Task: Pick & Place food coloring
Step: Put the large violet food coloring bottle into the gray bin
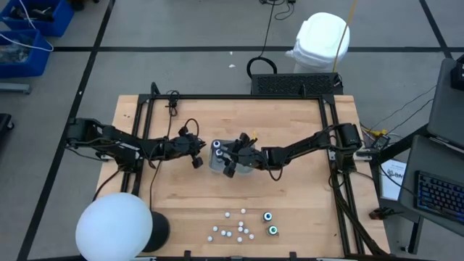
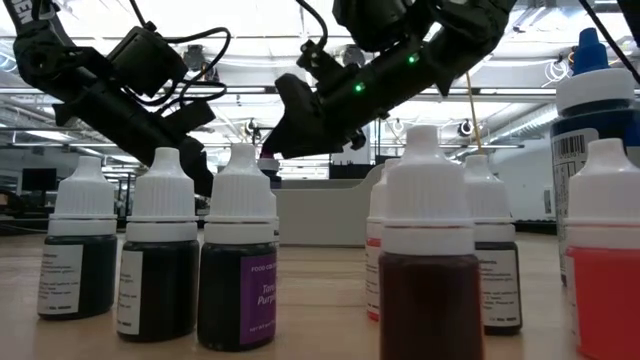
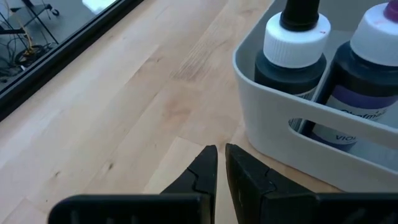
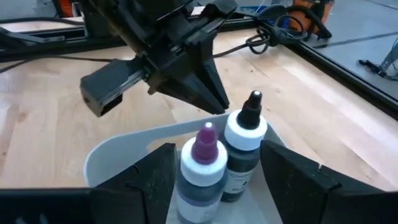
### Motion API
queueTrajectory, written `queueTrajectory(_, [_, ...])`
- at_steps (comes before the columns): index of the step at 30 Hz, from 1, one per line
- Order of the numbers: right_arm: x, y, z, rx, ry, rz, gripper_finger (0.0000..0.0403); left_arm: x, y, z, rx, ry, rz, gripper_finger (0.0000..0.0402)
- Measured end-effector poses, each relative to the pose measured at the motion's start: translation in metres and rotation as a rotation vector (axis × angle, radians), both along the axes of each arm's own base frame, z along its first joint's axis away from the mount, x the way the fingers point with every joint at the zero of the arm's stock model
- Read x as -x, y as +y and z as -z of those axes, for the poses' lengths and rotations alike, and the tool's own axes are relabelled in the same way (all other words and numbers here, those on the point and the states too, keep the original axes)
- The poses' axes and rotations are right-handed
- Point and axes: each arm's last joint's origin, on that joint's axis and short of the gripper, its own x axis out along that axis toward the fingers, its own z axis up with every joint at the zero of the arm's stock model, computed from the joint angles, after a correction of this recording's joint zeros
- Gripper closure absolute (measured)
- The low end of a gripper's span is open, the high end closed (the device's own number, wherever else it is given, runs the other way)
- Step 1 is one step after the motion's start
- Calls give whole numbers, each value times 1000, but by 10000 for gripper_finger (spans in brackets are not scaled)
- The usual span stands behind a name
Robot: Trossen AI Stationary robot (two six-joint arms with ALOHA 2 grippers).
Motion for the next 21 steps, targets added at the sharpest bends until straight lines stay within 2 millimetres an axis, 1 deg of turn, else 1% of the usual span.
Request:
queueTrajectory(6, [-1,-6,1,-56,-1,-69,181,0,0,0,0,-2,1,360])
queueTrajectory(10, [-4,-7,12,-40,12,-70,181,0,0,0,0,-3,1,360])
queueTrajectory(13, [-11,-6,12,-45,-26,-95,181,0,0,0,0,-3,1,360])
queueTrajectory(16, [-11,-6,17,-36,9,-100,181,0,0,0,0,-3,1,360])
queueTrajectory(21, [-14,-6,9,-17,-18,-108,182,0,0,0,-2,0,2,360])
